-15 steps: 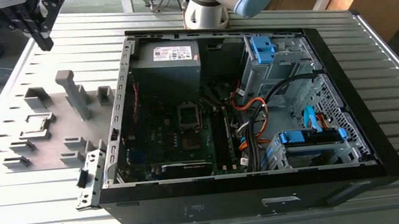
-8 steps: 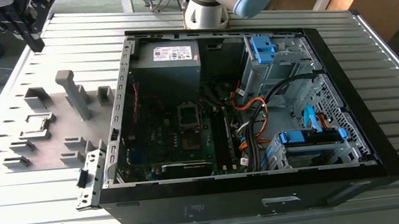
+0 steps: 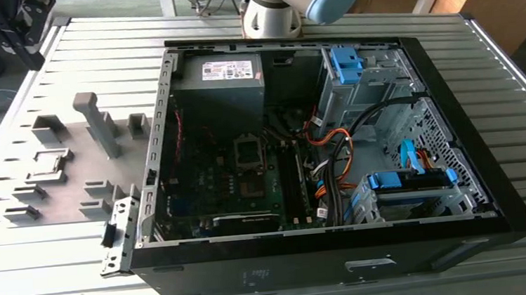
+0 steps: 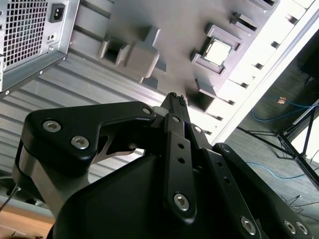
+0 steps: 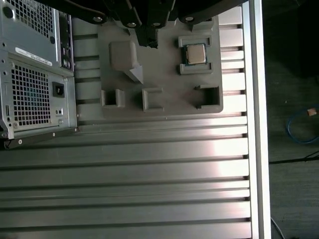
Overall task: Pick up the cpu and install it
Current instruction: 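Reach for the cpu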
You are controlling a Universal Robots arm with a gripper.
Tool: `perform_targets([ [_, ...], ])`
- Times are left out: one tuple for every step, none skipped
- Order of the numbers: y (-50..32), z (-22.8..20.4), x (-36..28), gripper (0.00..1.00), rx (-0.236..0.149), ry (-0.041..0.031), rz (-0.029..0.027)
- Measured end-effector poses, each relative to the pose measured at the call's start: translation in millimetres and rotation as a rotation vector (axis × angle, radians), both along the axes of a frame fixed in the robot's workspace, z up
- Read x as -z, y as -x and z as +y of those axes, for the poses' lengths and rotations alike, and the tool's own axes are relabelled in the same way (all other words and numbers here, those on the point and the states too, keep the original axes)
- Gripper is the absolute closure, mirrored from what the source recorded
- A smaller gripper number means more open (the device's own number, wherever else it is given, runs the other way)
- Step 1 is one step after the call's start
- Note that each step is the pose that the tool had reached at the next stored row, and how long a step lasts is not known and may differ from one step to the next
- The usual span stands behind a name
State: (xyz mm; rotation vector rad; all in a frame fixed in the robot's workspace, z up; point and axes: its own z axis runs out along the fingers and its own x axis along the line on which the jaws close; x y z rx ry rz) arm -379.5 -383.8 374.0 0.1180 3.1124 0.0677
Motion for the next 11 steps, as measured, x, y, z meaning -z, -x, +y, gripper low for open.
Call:
perform_targets([
  [1.9, 0.1, 0.2, 0.89, 0.0, 0.0, 0.0],
  [3.7, 0.2, 0.5, 0.89, 0.0, 0.0001, 0.0001],
  [5.4, 0.3, 0.7, 0.89, 0.0, 0.0, 0.0001],
  [7.4, 0.4, 1.1, 0.89, 0.0, 0.0, 0.0],
  [9.3, 0.5, 1.3, 0.89, 0.0, 0.0001, 0.0001],
  [11.3, 0.6, 1.7, 0.89, 0.0, 0.0001, 0.0002],
  [13.1, 0.6, 2.2, 0.89, 0.0, 0.0001, 0.0001],
  [15.0, 0.7, 2.8, 0.89, 0.0, 0.0001, 0.0001],
  [16.9, 0.8, 3.4, 0.89, 0.0, 0.0001, 0.0],
  [18.5, 0.8, 4.0, 0.89, 0.0, 0.0001, 0.0001],
  [20.1, 0.8, 4.6, 0.89, 0.0, 0.0001, 0.0001],
])
